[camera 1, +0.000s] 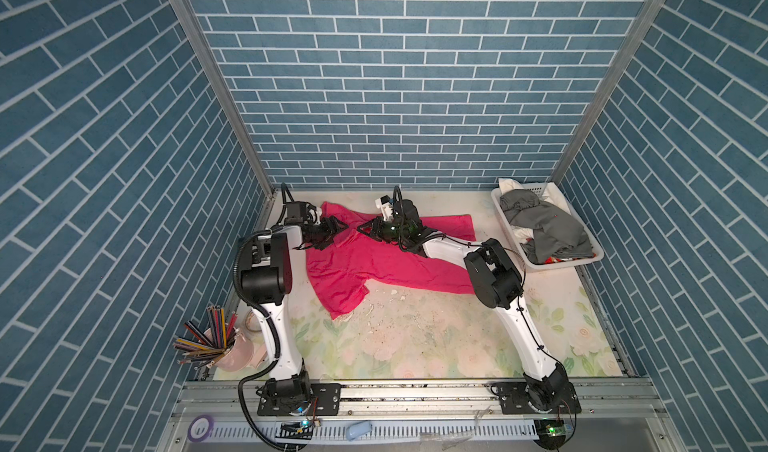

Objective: Fold and stack the t-shirts

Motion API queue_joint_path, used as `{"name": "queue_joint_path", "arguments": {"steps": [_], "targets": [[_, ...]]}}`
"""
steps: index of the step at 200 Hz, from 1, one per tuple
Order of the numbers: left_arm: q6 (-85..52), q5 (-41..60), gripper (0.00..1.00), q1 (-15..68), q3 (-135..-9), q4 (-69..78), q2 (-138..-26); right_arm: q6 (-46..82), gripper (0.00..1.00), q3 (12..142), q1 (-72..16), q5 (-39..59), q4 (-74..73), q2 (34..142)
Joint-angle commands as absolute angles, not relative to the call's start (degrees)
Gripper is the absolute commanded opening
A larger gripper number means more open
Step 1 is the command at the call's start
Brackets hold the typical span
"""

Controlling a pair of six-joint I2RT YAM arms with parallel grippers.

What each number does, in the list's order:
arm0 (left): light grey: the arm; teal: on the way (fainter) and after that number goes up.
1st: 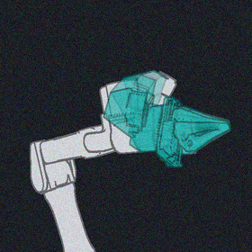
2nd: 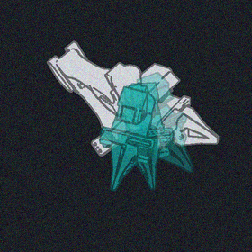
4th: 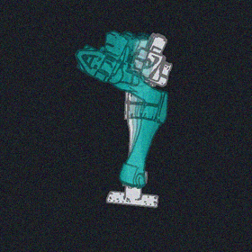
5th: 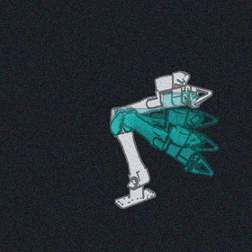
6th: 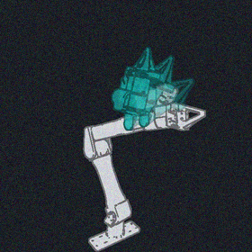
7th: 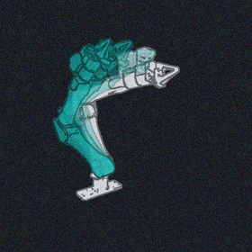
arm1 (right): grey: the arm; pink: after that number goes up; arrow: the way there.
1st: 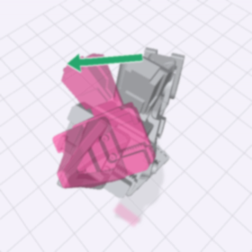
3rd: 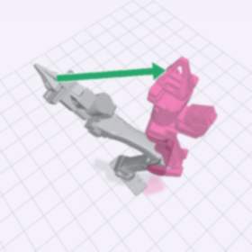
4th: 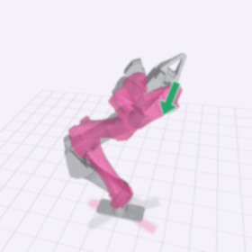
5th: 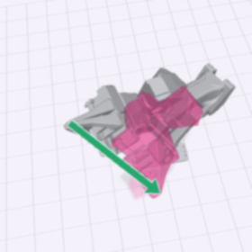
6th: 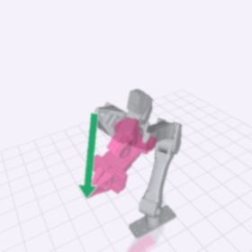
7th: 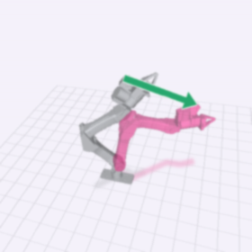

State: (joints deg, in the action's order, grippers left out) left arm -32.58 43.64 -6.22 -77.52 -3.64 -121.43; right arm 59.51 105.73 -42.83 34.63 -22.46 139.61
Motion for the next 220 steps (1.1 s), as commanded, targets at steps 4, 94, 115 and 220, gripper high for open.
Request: {"name": "queue_joint_path", "arguments": {"steps": [4,94,115,220], "targets": [[-34.98,47.11,0.79,-5.55,-74.68,-1.41,-121.07,62.87,0.15,104.40,-42.30,35.64,-25.89,137.27],[-44.01,53.91,0.79,-5.38,-67.61,8.78,-114.30,62.75,0.44,100.55,-41.19,35.24,-26.10,137.39],[-44.76,54.33,0.79,-5.45,-67.59,9.51,-113.34,61.09,0.54,96.61,-40.84,34.83,-26.03,135.04],[-46.37,53.54,0.78,-5.01,-64.53,11.44,-111.53,46.98,0.94,82.51,-36.63,32.37,-15.98,120.15]]}}
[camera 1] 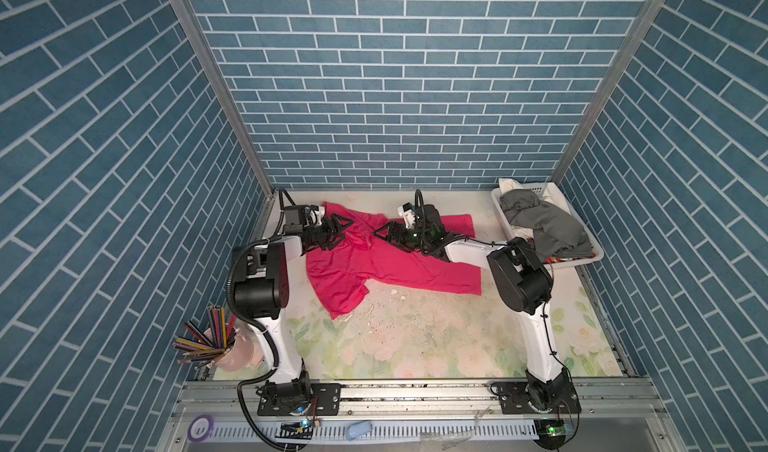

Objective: Fold and stack the t-shirts

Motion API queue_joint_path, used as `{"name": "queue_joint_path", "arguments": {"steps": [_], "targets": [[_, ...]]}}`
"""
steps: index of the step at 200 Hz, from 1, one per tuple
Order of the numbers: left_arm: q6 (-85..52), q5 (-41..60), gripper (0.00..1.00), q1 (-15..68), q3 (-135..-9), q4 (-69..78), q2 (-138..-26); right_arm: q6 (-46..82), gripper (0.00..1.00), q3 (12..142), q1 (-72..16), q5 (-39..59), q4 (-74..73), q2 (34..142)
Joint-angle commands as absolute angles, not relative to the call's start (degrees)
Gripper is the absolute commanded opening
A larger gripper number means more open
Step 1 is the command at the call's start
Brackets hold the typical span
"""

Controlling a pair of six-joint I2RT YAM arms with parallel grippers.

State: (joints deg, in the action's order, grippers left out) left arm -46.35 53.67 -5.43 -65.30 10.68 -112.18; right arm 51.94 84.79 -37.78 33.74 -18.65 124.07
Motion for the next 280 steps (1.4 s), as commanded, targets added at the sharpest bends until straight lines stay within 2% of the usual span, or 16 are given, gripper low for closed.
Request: {"name": "queue_joint_path", "arguments": {"steps": [1,56,78,109,136,183,245,280], "targets": [[-46.34,53.49,0.78,-4.97,-64.44,11.43,-111.53,47.00,0.94,82.39,-36.55,32.40,-16.03,120.06],[-39.16,46.84,0.70,-4.83,-64.34,1.36,-109.39,47.46,0.95,78.78,-34.12,33.48,-17.93,118.30],[-36.99,44.88,0.60,-4.90,-63.47,-0.66,-108.98,48.08,0.95,78.34,-33.84,33.90,-18.90,118.56],[-35.30,42.33,0.38,-4.84,-62.75,-2.25,-108.92,48.91,0.96,77.63,-33.57,34.54,-20.43,118.70],[-34.34,41.41,0.34,-4.44,-63.02,-3.28,-109.07,49.13,0.96,77.26,-33.38,34.52,-20.52,118.48],[-33.32,39.71,0.13,-3.89,-63.32,-4.37,-109.65,50.36,0.96,75.90,-33.00,34.98,-22.71,118.12],[-32.45,37.29,0.13,-3.87,-66.93,-6.55,-111.83,50.97,0.96,74.40,-32.95,35.07,-24.04,117.12],[-29.66,33.30,0.24,-3.88,-67.97,-10.82,-111.33,50.98,0.96,74.24,-32.92,35.16,-24.17,116.82]]}}
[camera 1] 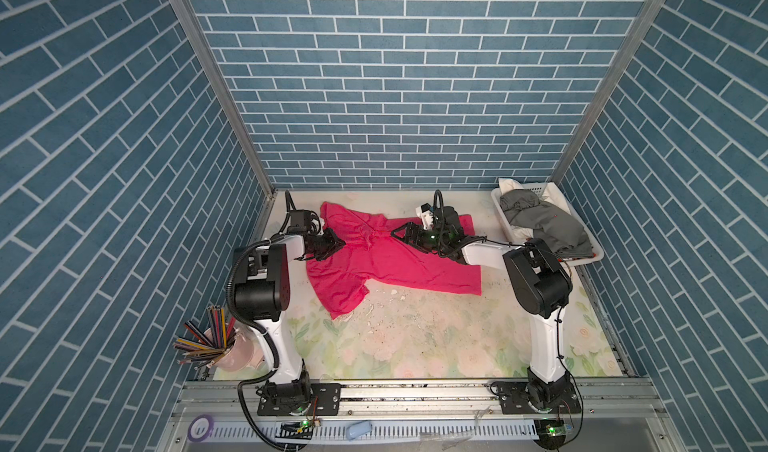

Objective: Fold and stack the t-shirts
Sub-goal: 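Hold the shirt's far corner with the left gripper and the middle with the right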

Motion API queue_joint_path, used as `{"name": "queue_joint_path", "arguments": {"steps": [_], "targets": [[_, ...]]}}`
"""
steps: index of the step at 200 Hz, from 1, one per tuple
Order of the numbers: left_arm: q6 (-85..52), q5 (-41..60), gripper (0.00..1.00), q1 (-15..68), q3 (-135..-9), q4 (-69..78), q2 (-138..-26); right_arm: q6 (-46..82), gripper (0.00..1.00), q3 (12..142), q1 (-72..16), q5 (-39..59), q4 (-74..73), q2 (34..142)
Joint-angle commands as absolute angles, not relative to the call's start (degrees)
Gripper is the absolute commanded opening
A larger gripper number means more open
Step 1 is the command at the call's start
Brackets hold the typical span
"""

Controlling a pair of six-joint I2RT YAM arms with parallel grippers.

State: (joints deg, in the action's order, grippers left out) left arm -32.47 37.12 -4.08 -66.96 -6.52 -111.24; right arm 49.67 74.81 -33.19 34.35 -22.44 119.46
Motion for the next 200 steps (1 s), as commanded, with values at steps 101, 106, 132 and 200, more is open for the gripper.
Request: {"name": "queue_joint_path", "arguments": {"steps": [101,106,132,200], "targets": [[-28.42,28.48,0.16,-3.36,-69.86,-11.37,-112.77,52.01,0.96,72.69,-32.77,35.77,-26.62,116.80],[-28.32,28.20,0.16,-3.34,-70.23,-11.59,-113.13,52.04,0.96,72.54,-32.78,35.73,-26.72,116.59],[-28.06,28.20,0.18,-3.34,-71.21,-10.82,-114.48,52.09,0.96,72.33,-32.44,35.77,-27.03,116.73],[-27.27,29.09,0.31,-3.04,-73.48,-10.21,-116.88,52.60,0.97,72.07,-32.35,36.21,-27.99,117.00]]}}
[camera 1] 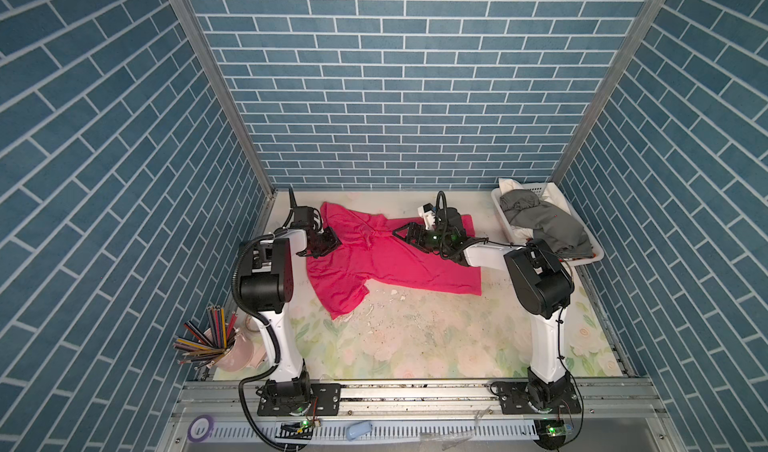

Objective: Fold and stack the t-shirts
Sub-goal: 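Hold the shirt's far corner with the left gripper and the middle with the right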

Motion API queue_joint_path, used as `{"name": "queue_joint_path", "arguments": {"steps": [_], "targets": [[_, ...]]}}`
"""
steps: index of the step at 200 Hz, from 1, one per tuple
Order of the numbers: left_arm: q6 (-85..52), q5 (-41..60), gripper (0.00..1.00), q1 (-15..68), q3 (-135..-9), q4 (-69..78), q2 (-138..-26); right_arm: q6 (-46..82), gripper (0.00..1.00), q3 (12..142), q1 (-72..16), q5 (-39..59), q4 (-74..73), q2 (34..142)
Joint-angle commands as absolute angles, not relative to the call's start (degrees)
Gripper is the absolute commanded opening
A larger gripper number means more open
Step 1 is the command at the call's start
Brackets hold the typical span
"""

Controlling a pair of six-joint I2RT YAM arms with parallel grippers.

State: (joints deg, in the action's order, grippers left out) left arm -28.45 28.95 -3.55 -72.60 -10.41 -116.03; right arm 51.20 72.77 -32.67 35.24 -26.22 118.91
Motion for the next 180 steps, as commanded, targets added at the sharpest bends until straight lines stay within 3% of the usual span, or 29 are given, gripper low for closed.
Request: {"name": "queue_joint_path", "arguments": {"steps": [1,28,111,128,140,180], "targets": [[-27.26,29.09,0.31,-3.02,-73.48,-10.25,-116.89,52.58,0.96,72.07,-32.35,36.21,-27.97,116.99],[-26.92,29.52,0.30,-2.52,-72.95,-9.77,-117.07,52.84,0.97,71.98,-32.26,36.43,-28.41,117.31],[-27.33,27.40,0.17,-1.67,-74.61,-10.07,-118.82,53.45,0.97,71.08,-32.04,36.65,-29.36,116.81],[-27.33,26.61,0.10,-1.69,-74.90,-10.15,-118.85,53.26,0.97,71.02,-32.01,36.49,-29.03,116.55],[-27.33,26.20,0.00,-1.58,-75.32,-10.32,-118.55,53.17,0.97,71.02,-31.99,36.47,-28.92,116.47],[-26.64,23.51,0.00,-1.43,-77.16,-16.46,-116.11,52.82,0.97,71.59,-31.84,36.61,-28.18,116.52]]}}
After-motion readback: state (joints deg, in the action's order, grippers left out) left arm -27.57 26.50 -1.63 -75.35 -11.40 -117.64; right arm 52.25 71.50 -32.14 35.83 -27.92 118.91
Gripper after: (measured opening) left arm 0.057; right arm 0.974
